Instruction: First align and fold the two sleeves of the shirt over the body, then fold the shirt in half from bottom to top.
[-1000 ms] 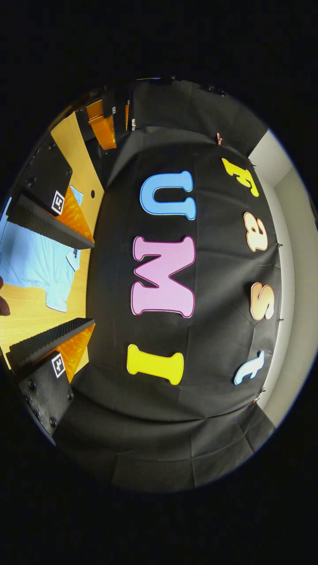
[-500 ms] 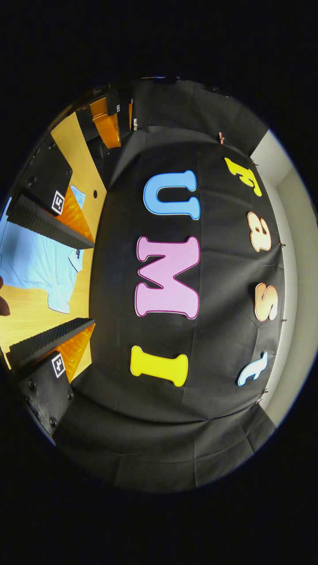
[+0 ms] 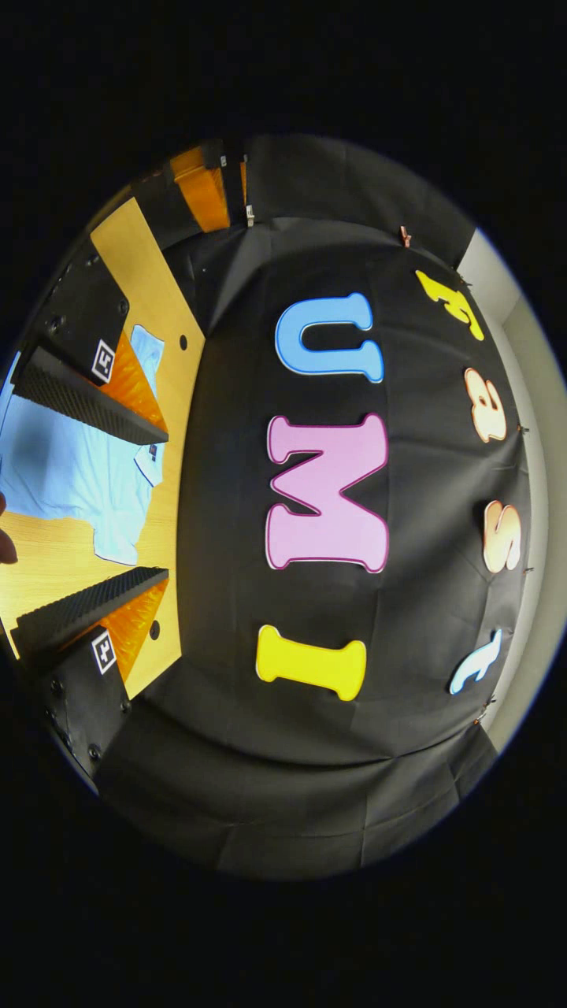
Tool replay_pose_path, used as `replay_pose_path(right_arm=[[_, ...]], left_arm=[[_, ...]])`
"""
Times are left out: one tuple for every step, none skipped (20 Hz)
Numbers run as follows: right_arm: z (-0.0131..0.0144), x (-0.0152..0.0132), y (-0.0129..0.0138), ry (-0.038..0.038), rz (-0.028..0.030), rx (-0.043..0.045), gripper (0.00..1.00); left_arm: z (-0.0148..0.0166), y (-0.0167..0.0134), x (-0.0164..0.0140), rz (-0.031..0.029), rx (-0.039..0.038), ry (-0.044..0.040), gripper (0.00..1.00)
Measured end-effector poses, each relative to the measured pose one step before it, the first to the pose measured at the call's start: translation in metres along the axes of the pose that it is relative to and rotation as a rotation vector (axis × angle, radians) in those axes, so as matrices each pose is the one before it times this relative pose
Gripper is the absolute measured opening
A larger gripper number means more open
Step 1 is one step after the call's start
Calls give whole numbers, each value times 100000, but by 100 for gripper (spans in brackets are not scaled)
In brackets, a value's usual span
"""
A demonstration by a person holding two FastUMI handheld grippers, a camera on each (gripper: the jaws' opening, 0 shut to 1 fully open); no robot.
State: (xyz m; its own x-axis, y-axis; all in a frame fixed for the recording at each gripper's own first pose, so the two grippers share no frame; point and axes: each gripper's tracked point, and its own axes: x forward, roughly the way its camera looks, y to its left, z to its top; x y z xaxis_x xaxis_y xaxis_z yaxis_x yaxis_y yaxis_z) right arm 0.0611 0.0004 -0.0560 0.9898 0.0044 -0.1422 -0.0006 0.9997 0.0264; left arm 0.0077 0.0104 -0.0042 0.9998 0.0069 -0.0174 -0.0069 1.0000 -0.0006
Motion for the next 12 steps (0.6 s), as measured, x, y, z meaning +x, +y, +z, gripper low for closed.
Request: replay_pose_path(right_arm=[[-722, 1090, -347, 1687, -222, 195, 97], [-907, 1189, -331, 2286, -247, 34, 97], [-985, 1222, -397, 2563, -251, 224, 97], [-958, 1290, -427, 2857, -340, 321, 97], [-725, 1216, -482, 2185, -760, 746, 97], [-483, 1172, -548, 1924, -1077, 1172, 98], [-662, 1230, -574, 2200, -1200, 1306, 98], [-727, 1413, -516, 2337, -1226, 1115, 98], [-711, 1406, -508, 2850, -1107, 813, 98], [-417, 1560, -596, 2065, -1076, 986, 97], [-1311, 526, -434, 2983, -925, 381, 98], [-1232, 1258, -427, 3399, -402, 209, 98]], left_arm=[[-60, 98, -55, 344, -65, -65, 96], [79, 117, -46, 371, 116, -78, 96], [-175, 123, -33, 479, 257, 394, 96], [-73, 139, 1, 527, 205, 417, 96], [-123, 153, -31, 657, 125, 519, 96], [-107, 139, 25, 631, -41, 607, 96], [-182, 82, -125, 485, -118, 594, 96], [-52, 219, -38, 742, -102, 511, 96], [-193, 214, -52, 832, -35, 450, 96], [-119, 197, -77, 989, -7, 541, 96], [-190, 161, -44, 967, -12, 542, 96], [-59, 157, -10, 933, -51, 563, 96]])
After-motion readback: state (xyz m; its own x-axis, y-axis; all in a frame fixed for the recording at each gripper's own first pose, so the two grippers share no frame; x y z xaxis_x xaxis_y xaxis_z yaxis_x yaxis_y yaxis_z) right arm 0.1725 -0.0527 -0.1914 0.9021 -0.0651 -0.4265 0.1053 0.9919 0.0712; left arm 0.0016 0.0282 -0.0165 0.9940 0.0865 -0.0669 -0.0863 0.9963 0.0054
